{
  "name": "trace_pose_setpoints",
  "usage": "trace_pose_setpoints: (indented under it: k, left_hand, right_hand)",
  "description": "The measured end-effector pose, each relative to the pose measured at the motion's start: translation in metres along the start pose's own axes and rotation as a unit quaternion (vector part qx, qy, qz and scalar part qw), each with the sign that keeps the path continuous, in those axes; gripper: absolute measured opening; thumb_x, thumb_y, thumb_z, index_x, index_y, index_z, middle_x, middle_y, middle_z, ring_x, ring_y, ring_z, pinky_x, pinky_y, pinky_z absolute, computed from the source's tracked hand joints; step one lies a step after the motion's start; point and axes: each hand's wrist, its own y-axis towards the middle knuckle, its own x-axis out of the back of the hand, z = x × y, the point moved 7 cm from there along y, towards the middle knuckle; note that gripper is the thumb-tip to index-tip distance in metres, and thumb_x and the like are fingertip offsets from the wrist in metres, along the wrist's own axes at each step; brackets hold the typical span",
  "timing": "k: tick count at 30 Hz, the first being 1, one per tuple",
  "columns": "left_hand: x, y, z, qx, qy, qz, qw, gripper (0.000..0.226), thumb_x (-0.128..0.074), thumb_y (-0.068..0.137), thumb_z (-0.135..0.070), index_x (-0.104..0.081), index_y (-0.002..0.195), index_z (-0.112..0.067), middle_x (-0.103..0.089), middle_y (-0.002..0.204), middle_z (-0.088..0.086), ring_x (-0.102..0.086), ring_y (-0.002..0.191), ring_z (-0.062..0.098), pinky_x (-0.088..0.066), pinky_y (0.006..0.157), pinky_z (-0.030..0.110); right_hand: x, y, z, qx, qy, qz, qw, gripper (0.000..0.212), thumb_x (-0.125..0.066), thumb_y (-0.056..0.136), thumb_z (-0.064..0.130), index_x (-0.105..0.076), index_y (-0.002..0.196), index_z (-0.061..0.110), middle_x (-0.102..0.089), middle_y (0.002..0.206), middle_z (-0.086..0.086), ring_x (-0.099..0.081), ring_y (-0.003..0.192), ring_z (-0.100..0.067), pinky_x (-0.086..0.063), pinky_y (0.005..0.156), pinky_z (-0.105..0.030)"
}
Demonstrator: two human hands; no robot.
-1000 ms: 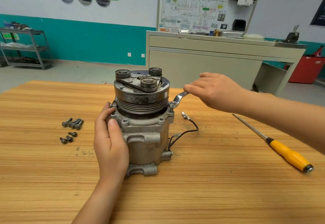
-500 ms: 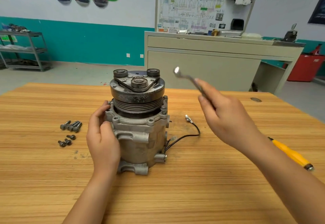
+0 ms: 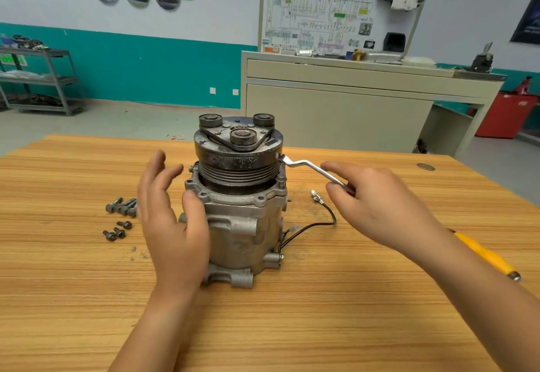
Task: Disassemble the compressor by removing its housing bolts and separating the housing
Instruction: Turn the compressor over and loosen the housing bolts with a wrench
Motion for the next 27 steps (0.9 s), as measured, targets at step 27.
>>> trace_pose_setpoints:
  k: [27]
  left_hand:
    - [-0.056,0.129,-0.131,-0.332,0.206,0.519,0.760,0.033,-0.042,0.074,-0.054,-0.055,0.100,-0.038,-0.058,0.081,-0.027,-0.058,0.081,-0.002,-0.048,0.079,0.031]
  right_hand:
    - [-0.131,-0.008,-0.073,-0.329,0.589,0.023,0.737,0.011,-0.055,0.091,0.015,-0.058,0.098,0.007,-0.034,0.043,0.005,-0.025,0.030,-0.005,-0.016,0.033,-0.015]
